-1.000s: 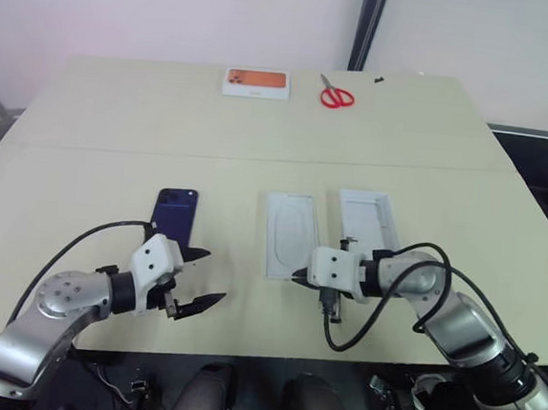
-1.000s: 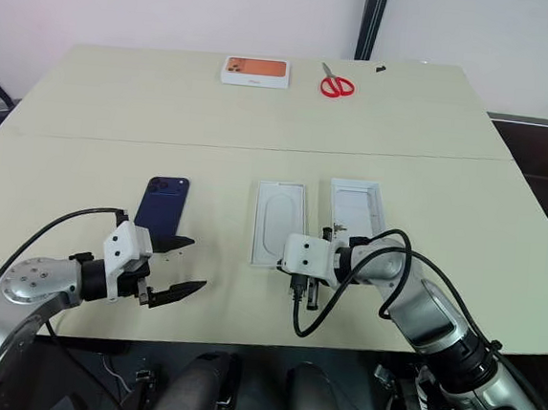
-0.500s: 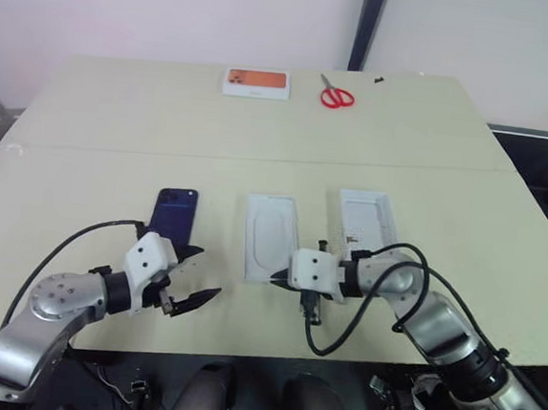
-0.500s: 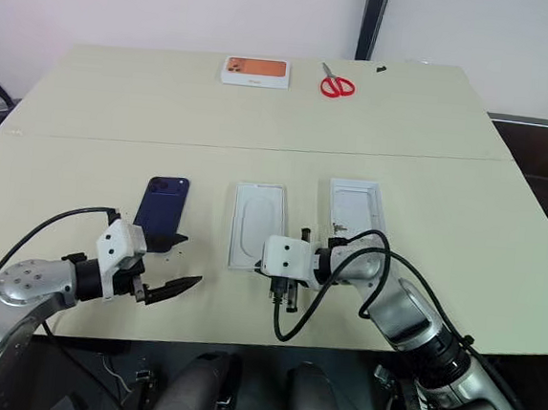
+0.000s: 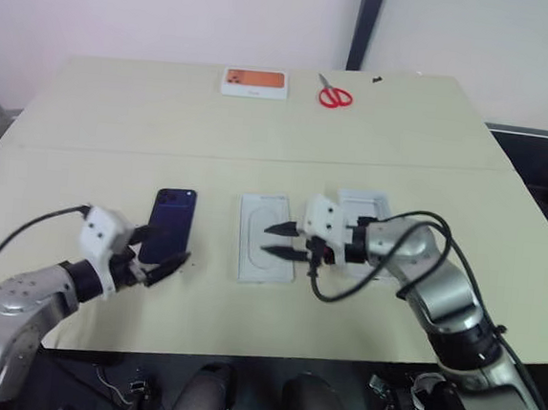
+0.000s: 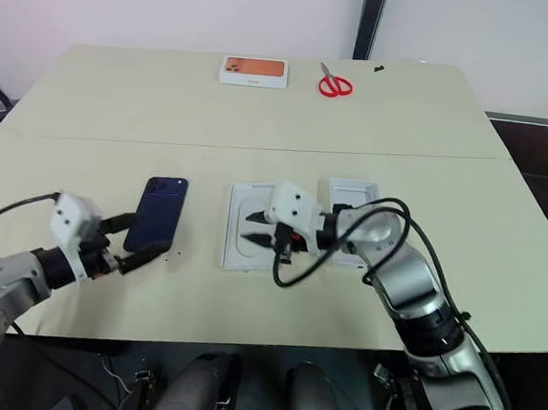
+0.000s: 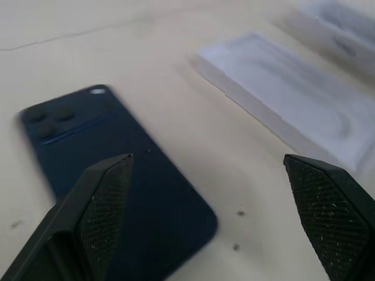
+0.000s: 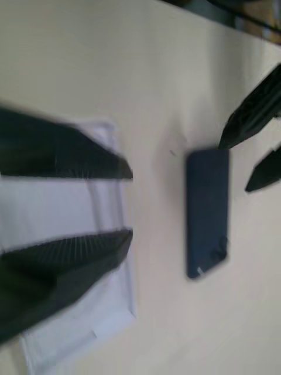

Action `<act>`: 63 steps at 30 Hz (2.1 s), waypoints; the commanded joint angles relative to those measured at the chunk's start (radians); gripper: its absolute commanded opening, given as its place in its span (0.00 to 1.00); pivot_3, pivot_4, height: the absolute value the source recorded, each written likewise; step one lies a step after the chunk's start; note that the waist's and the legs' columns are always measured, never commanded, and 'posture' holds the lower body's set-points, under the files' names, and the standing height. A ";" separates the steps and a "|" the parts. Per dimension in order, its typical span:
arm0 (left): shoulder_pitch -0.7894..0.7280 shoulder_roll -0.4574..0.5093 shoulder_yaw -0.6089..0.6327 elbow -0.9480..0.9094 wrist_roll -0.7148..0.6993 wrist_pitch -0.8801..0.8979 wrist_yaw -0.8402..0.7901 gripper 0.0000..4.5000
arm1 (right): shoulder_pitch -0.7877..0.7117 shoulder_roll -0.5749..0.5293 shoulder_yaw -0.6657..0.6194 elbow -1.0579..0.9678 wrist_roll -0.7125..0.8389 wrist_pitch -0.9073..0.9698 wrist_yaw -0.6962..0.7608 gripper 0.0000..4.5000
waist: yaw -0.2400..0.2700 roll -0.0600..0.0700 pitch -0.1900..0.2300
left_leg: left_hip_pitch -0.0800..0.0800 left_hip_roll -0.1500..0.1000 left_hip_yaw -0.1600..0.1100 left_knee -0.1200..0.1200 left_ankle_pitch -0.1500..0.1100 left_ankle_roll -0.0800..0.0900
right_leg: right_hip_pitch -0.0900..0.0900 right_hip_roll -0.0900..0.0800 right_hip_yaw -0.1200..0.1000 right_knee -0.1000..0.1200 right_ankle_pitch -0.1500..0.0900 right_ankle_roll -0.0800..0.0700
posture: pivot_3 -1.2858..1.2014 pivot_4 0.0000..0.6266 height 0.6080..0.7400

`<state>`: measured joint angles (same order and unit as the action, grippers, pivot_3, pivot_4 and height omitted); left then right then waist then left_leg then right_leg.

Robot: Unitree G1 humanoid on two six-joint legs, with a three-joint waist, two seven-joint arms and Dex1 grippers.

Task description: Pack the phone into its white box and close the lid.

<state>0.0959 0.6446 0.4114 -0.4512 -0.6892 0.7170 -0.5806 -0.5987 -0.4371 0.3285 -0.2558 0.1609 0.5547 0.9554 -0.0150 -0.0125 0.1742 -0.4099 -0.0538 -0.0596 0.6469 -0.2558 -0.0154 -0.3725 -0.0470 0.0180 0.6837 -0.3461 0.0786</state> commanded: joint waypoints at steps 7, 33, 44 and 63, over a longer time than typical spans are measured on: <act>-0.273 0.030 0.128 0.231 -0.120 0.477 0.325 1.00 | -0.226 0.224 0.237 0.337 -0.288 -0.147 -0.223 0.00 | 0.003 -0.001 -0.001 | 0.001 0.000 0.000 0.001 0.000 -0.001 | -0.002 0.001 -0.001 0.001 0.000 0.000 | 0.52 0.24 1.00; -0.539 -0.119 0.011 0.394 -0.141 0.897 0.252 1.00 | -0.329 0.473 0.342 0.760 -0.520 -0.330 -0.263 0.00 | 0.002 -0.001 -0.004 | 0.003 -0.001 -0.001 0.001 0.005 -0.009 | -0.001 0.000 -0.001 0.003 0.000 0.000 | 0.52 0.24 1.00; -0.549 -0.159 0.137 0.403 -0.189 0.897 0.274 1.00 | -0.308 0.442 0.311 0.718 -0.531 -0.326 -0.244 0.00 | 0.001 -0.002 -0.004 | 0.003 -0.001 -0.001 0.001 0.005 -0.010 | -0.001 0.000 -0.001 0.003 0.000 0.000 | 0.52 0.24 1.00; -0.593 -0.178 0.218 0.469 -0.216 0.897 0.380 0.88 | -0.276 0.439 0.316 0.688 -0.547 -0.323 -0.232 0.00 | -0.006 -0.002 -0.004 | 0.003 -0.001 -0.001 0.000 0.005 -0.010 | -0.002 0.001 -0.001 0.003 0.000 0.000 | 0.52 0.24 1.00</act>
<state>-0.4856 0.4679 0.6116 0.0133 -0.9168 1.6061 -0.2109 -0.8699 -0.0100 0.6447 0.4774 -0.3882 0.2414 0.7169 -0.0209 -0.0145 0.1703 -0.4071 -0.0549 -0.0608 0.6474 -0.2504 -0.0255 -0.3743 -0.0465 0.0170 0.6871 -0.3458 0.0791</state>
